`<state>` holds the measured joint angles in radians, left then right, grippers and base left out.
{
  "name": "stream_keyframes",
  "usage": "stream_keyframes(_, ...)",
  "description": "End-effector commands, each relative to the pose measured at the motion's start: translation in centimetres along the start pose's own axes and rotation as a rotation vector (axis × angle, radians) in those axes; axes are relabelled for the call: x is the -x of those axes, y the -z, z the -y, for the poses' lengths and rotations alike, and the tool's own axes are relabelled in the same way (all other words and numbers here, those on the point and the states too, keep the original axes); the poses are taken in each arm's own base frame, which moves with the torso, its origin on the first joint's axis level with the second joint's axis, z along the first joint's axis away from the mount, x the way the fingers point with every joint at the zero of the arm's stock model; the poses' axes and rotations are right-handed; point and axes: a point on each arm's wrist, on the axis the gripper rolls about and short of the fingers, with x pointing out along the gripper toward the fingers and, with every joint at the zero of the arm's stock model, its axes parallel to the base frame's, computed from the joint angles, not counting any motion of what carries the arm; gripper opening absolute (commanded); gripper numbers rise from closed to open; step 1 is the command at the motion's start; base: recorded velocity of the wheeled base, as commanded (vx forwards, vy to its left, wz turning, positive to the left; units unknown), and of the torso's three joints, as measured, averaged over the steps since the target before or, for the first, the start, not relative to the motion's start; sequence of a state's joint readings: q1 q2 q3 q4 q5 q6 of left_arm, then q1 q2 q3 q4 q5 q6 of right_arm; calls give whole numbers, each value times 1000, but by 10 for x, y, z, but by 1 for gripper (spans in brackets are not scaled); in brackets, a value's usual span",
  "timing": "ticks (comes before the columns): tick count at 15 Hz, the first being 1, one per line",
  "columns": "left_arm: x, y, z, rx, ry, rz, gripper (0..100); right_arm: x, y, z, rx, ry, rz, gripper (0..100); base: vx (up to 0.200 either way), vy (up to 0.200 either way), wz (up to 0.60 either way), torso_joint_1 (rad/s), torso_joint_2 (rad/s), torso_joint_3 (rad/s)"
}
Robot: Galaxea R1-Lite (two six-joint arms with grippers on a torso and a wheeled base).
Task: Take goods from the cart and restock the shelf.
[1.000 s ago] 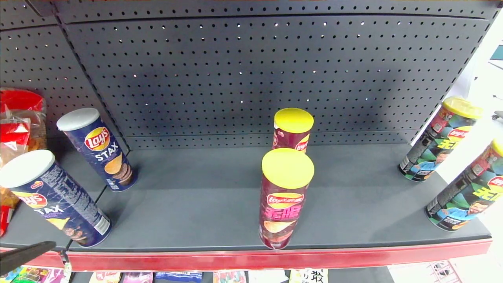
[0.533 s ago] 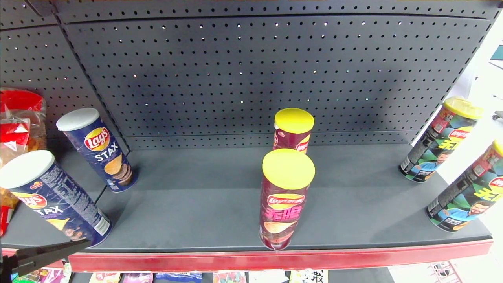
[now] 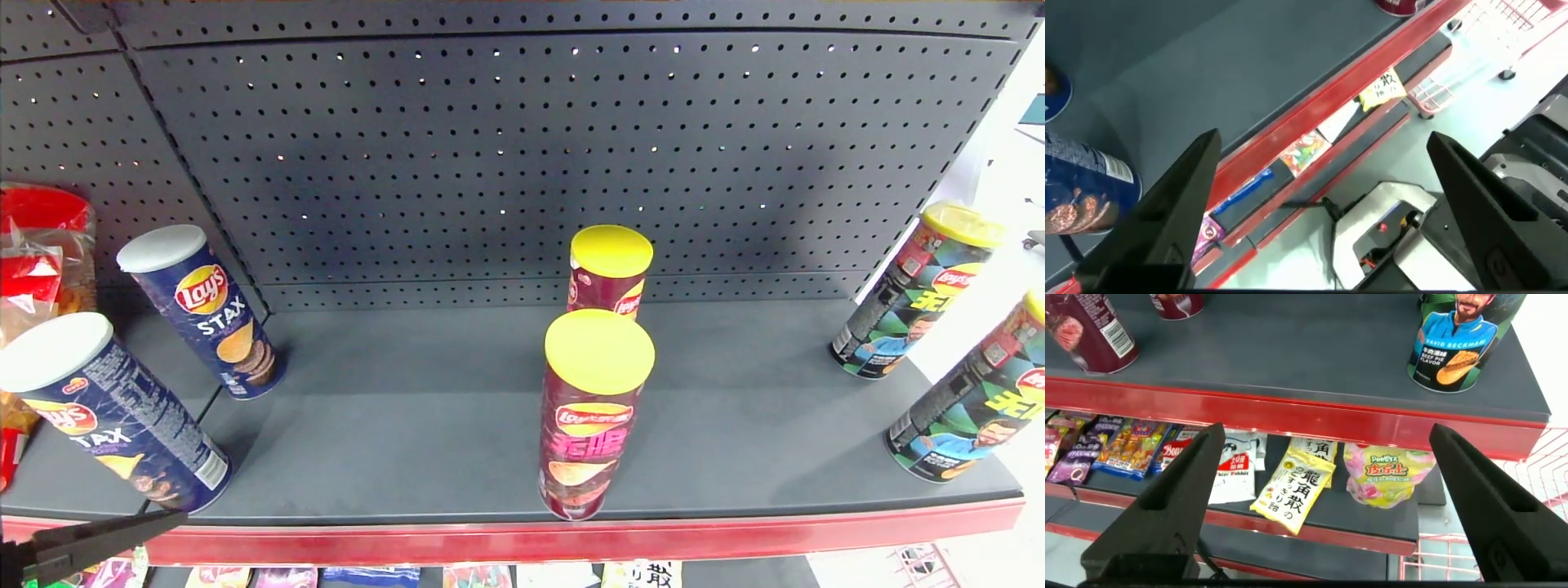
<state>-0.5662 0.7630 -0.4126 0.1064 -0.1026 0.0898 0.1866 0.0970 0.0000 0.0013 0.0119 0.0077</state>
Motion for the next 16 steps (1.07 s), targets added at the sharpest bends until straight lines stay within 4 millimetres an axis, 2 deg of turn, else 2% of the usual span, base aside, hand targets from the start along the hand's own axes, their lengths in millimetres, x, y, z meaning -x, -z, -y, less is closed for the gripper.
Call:
stream_keyframes(1, 9, 3, 1, -3, -3, 39, 100, 0, 0, 0, 0, -1, -1, 100, 0, 0, 0, 0, 0, 0)
stream_keyframes(4, 15, 6, 2, -3, -5, 24, 100, 0, 0, 0, 0, -1, -1, 100, 0, 0, 0, 0, 0, 0)
stream_keyframes(8, 9, 7, 2, -4, 3, -22, 100, 0, 0, 0, 0, -1, -1, 100, 0, 0, 0, 0, 0, 0)
stream_keyframes(12, -10, -3, -1, 2, 12, -107, 100, 0, 0, 0, 0, -1, -1, 100, 0, 0, 0, 0, 0, 0)
stream_keyframes(13, -23, -14, -2, -8, 29, -146, 100, 0, 0, 0, 0, -2, -1, 100, 0, 0, 0, 0, 0, 0)
stream_keyframes(14, -23, -14, -2, -8, 29, -146, 100, 0, 0, 0, 0, -2, -1, 100, 0, 0, 0, 0, 0, 0)
stream_keyframes(15, -44, -31, 2, -44, 90, -192, 100, 0, 0, 0, 0, -2, -3, 100, 0, 0, 0, 0, 0, 0)
stream_keyframes(16, -58, -40, 5, -64, 113, -222, 100, 0, 0, 0, 0, -1, -3, 100, 0, 0, 0, 0, 0, 0)
